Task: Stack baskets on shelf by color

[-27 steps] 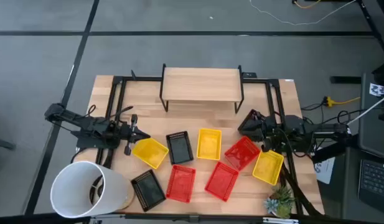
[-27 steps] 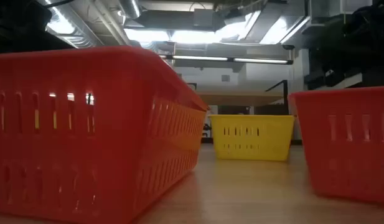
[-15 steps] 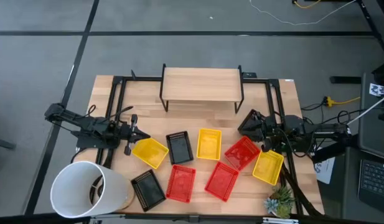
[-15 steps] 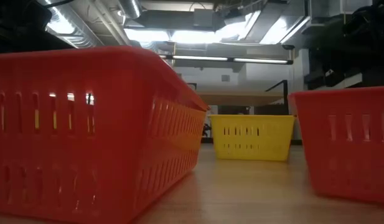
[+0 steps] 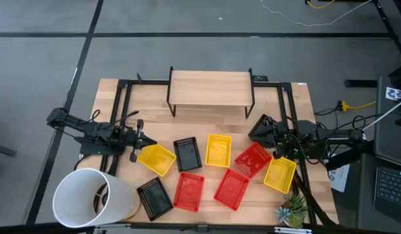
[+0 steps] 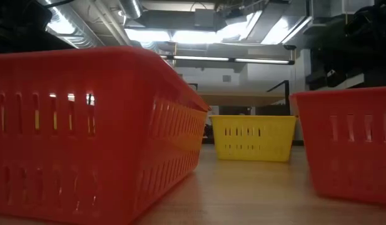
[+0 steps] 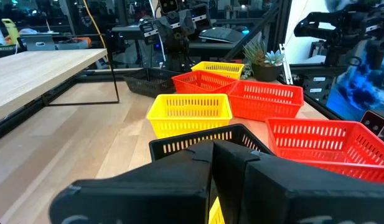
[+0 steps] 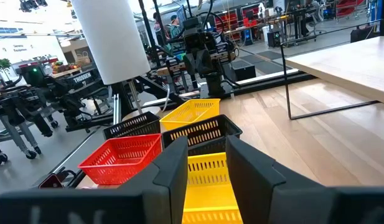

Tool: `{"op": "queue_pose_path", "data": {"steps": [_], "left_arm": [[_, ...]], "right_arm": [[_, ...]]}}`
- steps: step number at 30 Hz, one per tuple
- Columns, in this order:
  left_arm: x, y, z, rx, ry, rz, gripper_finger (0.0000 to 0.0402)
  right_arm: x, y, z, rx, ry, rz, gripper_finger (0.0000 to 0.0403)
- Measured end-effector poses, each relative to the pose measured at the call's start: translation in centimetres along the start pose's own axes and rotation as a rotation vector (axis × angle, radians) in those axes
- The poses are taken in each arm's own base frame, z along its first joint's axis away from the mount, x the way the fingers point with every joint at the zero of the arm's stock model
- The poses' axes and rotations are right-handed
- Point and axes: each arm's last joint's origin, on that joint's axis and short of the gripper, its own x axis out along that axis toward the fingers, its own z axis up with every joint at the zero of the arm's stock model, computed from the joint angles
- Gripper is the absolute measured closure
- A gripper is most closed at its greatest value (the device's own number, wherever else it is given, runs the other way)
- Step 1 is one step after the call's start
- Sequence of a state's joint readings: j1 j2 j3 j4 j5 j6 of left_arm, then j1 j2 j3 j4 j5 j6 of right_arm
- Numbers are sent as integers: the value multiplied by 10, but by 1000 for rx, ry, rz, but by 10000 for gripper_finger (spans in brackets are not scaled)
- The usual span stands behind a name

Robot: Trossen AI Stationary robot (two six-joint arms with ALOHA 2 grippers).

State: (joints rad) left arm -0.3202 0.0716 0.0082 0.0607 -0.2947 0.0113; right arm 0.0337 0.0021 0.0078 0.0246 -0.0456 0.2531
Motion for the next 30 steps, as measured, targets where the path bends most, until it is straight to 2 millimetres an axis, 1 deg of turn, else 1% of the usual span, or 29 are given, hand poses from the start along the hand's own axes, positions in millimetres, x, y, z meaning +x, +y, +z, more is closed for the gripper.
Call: {"op": "queue_pose_path", "data": {"steps": [15, 20, 22, 24, 27, 30], "left_arm": [[0, 0, 0, 0, 0, 0, 399], [0, 0, 0, 0, 0, 0, 399], [0, 0, 0, 0, 1, 0, 399], [0, 0, 0, 0, 0, 0, 399], [0, 0, 0, 0, 0, 0, 399], [0, 0, 0, 0, 0, 0, 399]], "right_arm": [[0, 0, 0, -2, 0, 0, 292], [0, -1, 0, -165, -4, -25, 292], [0, -1, 0, -179, -4, -25, 292], [0, -1, 0, -134, -4, -24, 292], [0, -1, 0, 6, -9, -19, 292], [0, 0, 2, 99, -25, -13, 292]]}}
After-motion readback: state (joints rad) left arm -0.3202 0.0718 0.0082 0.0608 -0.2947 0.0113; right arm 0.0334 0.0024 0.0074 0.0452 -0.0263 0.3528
